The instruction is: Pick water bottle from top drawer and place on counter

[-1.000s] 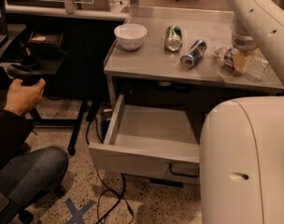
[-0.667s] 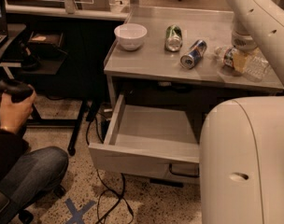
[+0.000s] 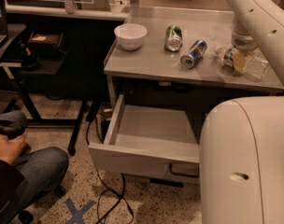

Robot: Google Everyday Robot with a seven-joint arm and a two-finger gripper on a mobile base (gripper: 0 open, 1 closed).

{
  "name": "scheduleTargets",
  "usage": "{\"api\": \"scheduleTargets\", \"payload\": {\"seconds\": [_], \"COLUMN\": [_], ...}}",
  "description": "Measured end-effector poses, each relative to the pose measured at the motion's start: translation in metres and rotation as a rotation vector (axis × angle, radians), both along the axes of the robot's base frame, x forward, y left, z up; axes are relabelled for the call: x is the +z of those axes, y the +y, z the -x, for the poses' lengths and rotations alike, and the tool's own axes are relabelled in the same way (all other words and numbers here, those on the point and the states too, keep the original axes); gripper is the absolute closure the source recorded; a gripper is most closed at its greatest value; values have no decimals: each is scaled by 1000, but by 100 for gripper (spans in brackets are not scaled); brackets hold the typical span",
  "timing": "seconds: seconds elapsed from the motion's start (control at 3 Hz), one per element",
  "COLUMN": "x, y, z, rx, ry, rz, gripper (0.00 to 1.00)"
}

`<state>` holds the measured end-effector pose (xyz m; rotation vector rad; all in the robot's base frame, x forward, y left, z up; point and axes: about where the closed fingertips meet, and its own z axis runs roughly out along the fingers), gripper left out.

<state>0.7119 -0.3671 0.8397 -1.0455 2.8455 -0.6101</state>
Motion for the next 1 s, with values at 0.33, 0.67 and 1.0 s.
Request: {"api": "scheduleTargets", "payload": {"seconds": [0.33,0.67,1.0], "x": [0,0,0], "y": [0,0,0], "z": [0,0,0], "rx": [0,0,0], "ry": [0,0,0], "rz": [0,0,0], "gripper": [34,11,0]}}
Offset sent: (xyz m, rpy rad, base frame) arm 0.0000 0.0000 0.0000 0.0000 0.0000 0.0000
